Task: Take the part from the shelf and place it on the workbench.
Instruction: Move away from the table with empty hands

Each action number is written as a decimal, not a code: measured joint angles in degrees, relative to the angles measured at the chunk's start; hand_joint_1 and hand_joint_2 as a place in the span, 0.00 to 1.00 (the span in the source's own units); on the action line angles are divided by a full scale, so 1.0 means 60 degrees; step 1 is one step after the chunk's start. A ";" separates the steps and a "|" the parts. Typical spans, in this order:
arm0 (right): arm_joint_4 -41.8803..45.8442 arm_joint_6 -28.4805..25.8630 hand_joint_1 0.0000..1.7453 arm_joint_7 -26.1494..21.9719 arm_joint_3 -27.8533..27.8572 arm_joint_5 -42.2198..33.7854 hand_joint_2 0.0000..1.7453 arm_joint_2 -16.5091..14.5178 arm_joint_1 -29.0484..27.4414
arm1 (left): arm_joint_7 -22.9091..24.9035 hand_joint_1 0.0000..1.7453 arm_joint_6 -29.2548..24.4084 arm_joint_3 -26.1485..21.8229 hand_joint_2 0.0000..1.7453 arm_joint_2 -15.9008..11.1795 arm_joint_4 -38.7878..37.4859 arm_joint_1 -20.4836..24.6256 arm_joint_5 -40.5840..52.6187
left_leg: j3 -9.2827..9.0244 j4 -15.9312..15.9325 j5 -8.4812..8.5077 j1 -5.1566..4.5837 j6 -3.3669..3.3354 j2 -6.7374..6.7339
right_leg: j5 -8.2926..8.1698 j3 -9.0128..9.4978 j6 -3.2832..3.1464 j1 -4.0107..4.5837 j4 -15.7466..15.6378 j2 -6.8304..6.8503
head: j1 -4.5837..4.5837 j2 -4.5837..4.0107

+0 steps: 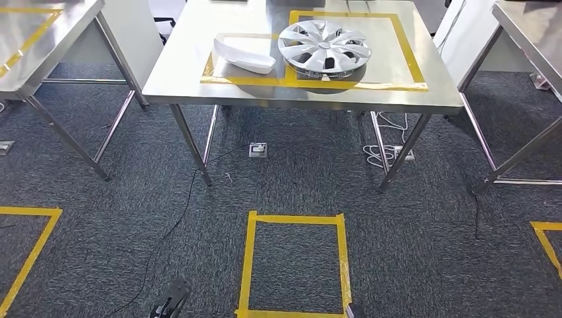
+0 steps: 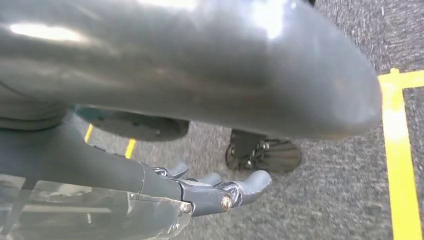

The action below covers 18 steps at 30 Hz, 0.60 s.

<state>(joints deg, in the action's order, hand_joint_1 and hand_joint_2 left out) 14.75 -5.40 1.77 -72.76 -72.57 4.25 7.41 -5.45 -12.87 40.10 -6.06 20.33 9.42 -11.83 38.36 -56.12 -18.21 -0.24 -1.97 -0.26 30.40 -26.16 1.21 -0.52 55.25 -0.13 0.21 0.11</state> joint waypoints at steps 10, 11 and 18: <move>-0.0147 0.0000 0.00 0.0105 -0.0011 0.0369 0.00 -0.0103 0.0077 | -0.0107 0.00 -0.0255 0.0001 0.00 0.0016 -0.0139 -0.0153 -0.0185 | -0.0469 -0.2007 -0.1611 0.0231 0.0389 0.0055 | -0.1010 -0.1195 -0.0125 -0.0114 0.0180 0.0045 | 0.0020 0.0000; -0.0155 -0.0001 0.00 0.0114 -0.0011 0.0374 0.00 -0.0108 0.0085 | -0.0110 0.00 -0.0254 0.0001 0.00 0.0019 -0.0142 -0.0147 -0.0189 | -0.0995 -0.1311 -0.1597 0.0226 0.0372 0.0068 | -0.1070 -0.1293 -0.0067 -0.0109 0.0222 0.0044 | 0.0019 0.0000; -0.0210 -0.0016 0.00 0.0172 -0.0011 0.0377 0.00 -0.0106 0.0120 | -0.0118 0.00 -0.0243 -0.0001 0.00 0.0069 -0.0184 -0.0176 -0.0189 | -0.1522 0.0055 -0.1472 0.0092 -0.0168 0.0036 | -0.0954 -0.1702 0.0249 -0.0151 0.0619 0.0050 | -0.0003 0.0000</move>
<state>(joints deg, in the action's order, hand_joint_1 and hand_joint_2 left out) 13.49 -5.50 2.80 -72.83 -70.30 3.62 8.13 -6.16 -14.33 40.10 -5.64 19.23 8.37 -12.96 29.23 -55.79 -27.04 0.31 -2.98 -0.05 24.67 -36.37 2.70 -1.42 58.96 0.17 0.19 0.11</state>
